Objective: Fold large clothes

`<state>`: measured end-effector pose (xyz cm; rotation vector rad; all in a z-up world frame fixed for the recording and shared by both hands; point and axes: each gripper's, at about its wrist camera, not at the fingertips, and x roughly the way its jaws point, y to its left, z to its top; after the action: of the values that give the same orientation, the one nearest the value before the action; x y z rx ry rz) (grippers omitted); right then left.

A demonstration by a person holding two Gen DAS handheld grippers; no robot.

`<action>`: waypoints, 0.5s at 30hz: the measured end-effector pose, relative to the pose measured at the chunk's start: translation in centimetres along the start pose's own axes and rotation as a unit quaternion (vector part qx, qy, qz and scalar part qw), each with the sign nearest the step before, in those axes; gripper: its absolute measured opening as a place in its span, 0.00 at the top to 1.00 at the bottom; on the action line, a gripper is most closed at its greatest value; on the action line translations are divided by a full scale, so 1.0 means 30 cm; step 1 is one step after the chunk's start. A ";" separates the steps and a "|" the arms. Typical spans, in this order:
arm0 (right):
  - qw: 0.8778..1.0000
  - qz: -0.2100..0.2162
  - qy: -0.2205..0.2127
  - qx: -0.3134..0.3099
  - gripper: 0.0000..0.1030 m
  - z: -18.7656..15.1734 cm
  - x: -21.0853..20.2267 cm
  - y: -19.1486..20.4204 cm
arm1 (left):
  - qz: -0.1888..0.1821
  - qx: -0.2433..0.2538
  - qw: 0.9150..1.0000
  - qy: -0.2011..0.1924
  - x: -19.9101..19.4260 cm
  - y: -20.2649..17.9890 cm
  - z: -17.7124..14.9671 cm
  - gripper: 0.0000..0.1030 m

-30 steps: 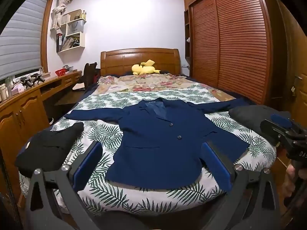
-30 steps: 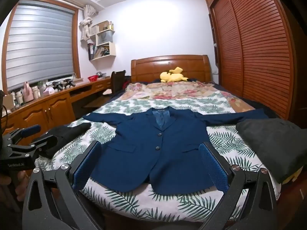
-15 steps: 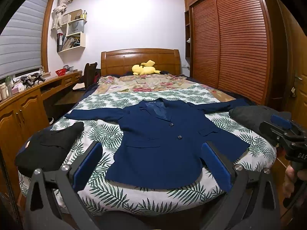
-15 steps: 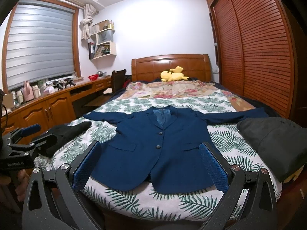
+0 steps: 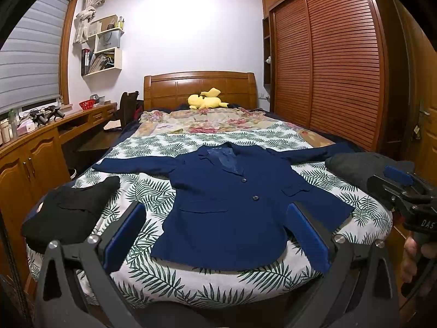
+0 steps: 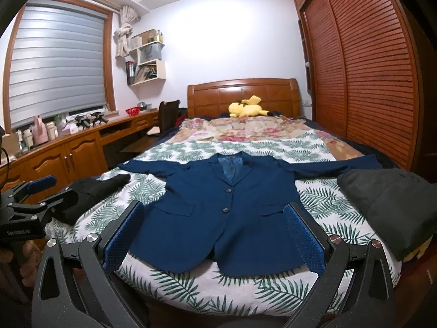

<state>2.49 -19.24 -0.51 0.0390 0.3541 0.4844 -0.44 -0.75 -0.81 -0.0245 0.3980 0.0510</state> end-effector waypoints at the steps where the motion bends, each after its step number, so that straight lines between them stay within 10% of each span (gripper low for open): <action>1: 1.000 0.000 0.000 0.000 0.00 -0.001 0.001 0.001 | 0.000 0.001 1.000 0.000 -0.002 -0.001 0.002 0.00; 15: 1.000 -0.001 -0.002 -0.003 0.00 0.002 0.000 0.011 | 0.001 0.003 1.000 -0.011 -0.031 -0.006 0.010 0.00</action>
<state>2.35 -18.96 -0.40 0.0337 0.3494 0.4831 -1.17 -0.97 -0.17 -0.0170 0.3770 0.0523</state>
